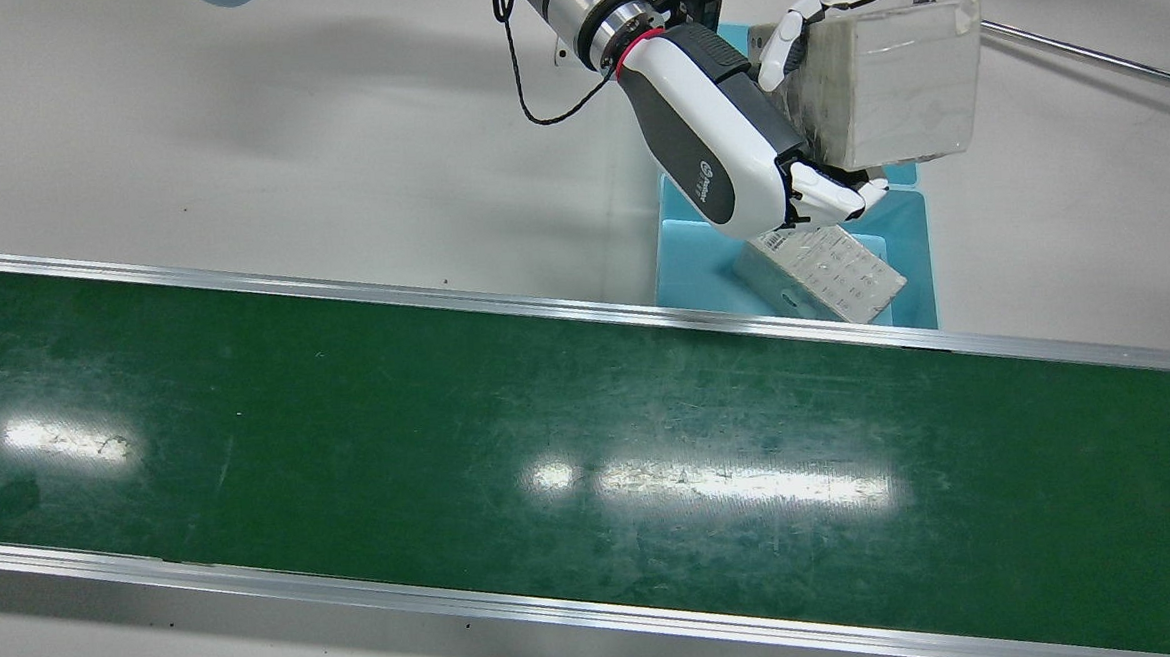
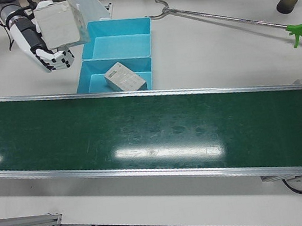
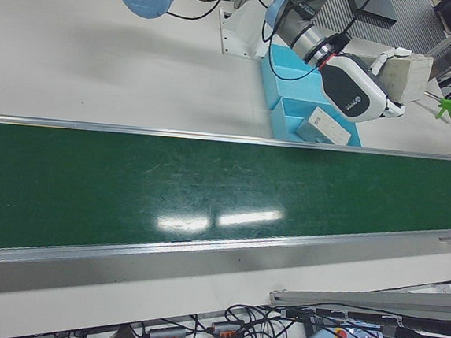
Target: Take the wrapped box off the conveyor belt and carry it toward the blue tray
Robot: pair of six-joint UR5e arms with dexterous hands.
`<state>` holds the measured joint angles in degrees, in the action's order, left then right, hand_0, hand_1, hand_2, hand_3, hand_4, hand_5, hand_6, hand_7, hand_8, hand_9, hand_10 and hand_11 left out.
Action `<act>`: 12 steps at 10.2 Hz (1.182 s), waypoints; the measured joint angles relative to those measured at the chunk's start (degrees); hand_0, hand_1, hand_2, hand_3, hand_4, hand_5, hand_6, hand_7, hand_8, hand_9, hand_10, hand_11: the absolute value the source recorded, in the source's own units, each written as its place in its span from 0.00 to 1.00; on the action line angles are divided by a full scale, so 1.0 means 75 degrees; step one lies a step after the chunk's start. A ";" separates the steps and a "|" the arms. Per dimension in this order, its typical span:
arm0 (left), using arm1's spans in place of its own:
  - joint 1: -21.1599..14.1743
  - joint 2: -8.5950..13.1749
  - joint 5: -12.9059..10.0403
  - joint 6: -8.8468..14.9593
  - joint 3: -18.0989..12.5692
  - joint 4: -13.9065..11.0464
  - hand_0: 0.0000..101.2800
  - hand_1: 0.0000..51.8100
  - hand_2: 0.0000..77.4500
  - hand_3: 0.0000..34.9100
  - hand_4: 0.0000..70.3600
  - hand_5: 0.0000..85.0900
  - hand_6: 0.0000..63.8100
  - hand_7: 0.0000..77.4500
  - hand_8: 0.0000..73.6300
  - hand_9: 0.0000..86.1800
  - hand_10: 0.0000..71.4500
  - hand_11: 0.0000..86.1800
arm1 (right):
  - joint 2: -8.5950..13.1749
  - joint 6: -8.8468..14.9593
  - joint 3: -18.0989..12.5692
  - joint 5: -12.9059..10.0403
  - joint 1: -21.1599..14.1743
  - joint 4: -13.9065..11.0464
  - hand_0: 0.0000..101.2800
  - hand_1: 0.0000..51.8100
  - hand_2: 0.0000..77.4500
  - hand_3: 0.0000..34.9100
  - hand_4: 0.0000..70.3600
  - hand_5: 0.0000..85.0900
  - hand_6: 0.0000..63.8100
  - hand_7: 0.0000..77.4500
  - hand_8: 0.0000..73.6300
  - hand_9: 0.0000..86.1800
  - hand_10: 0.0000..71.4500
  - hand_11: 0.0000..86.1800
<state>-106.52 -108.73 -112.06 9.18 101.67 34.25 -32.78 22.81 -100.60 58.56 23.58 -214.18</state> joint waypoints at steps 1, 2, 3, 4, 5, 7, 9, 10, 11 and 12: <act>0.0000 0.0000 0.0000 0.0000 0.0000 0.0000 0.00 0.00 0.01 0.00 0.00 0.01 0.01 0.01 0.01 0.01 0.01 0.01 | 0.0001 0.0006 0.0091 0.0010 -0.0097 0.0113 0.39 0.00 0.47 0.04 0.31 0.83 0.70 0.84 0.84 0.83 0.79 0.81; 0.0000 0.0000 0.0000 0.0000 0.0000 0.0000 0.00 0.00 0.01 0.00 0.00 0.01 0.01 0.01 0.01 0.01 0.01 0.01 | -0.0050 0.0005 0.0164 0.0020 -0.0156 0.0285 0.44 0.00 0.47 0.01 0.36 0.81 0.69 0.85 0.63 0.76 0.56 0.70; 0.0000 0.0000 0.0000 0.0000 0.0000 0.0000 0.00 0.00 0.01 0.00 0.00 0.01 0.00 0.01 0.01 0.01 0.01 0.01 | -0.0126 0.0001 0.0210 0.0033 -0.0191 0.0481 0.44 0.00 0.47 0.01 0.36 0.81 0.69 0.85 0.63 0.76 0.56 0.70; 0.0000 0.0000 0.0000 0.0000 0.0000 0.0000 0.00 0.00 0.01 0.00 0.00 0.01 0.01 0.01 0.01 0.01 0.01 0.01 | -0.0173 -0.0005 0.0232 0.0046 -0.0211 0.0618 0.46 0.00 0.47 0.01 0.36 0.85 0.69 0.85 0.53 0.64 0.42 0.59; 0.0000 0.0000 0.0000 0.0000 0.0000 0.0000 0.00 0.00 0.01 0.00 0.00 0.01 0.01 0.01 0.01 0.01 0.01 0.01 | -0.0175 -0.0010 0.0243 0.0062 -0.0228 0.0707 0.47 0.00 0.39 0.04 0.27 0.91 0.69 0.85 0.39 0.54 0.28 0.50; 0.0000 0.0000 0.0000 0.0000 0.0000 0.0000 0.00 0.00 0.01 0.00 0.00 0.01 0.01 0.01 0.01 0.01 0.01 0.01 | -0.0074 -0.0012 0.0249 0.0108 -0.0247 0.0774 0.49 0.01 0.15 0.00 0.18 0.55 0.73 1.00 0.09 0.35 0.00 0.28; 0.0000 0.0000 0.0000 0.0000 0.0000 0.0000 0.00 0.00 0.01 0.00 0.00 0.01 0.01 0.01 0.01 0.01 0.01 0.01 | 0.0029 -0.0013 0.0247 0.0188 -0.0256 0.0790 0.49 0.12 0.00 0.00 0.16 0.10 0.43 1.00 0.00 0.02 0.00 0.02; 0.0000 0.0000 0.0000 0.0000 0.0000 0.0000 0.00 0.00 0.01 0.00 0.00 0.01 0.00 0.01 0.01 0.01 0.01 0.01 | 0.0072 -0.0010 0.0231 0.0215 -0.0259 0.0792 0.48 0.17 0.00 0.00 0.17 0.13 0.43 1.00 0.00 0.02 0.00 0.02; 0.0000 0.0000 0.0000 0.0000 0.0000 0.0000 0.00 0.00 0.01 0.00 0.00 0.01 0.00 0.01 0.01 0.01 0.01 0.01 | 0.0104 -0.0011 0.0195 0.0229 -0.0261 0.0791 0.48 0.17 0.00 0.00 0.17 0.13 0.30 1.00 0.00 0.01 0.00 0.02; 0.0000 0.0000 0.0000 0.0000 0.0000 0.0000 0.00 0.00 0.01 0.00 0.00 0.01 0.01 0.01 0.01 0.01 0.01 0.01 | 0.0122 -0.0013 0.0154 0.0238 -0.0261 0.0788 0.48 0.47 0.18 0.00 0.16 0.13 0.00 0.56 0.00 0.01 0.00 0.01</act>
<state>-106.52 -108.73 -112.06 9.18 101.67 34.25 -31.86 22.71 -99.44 60.35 21.62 -208.27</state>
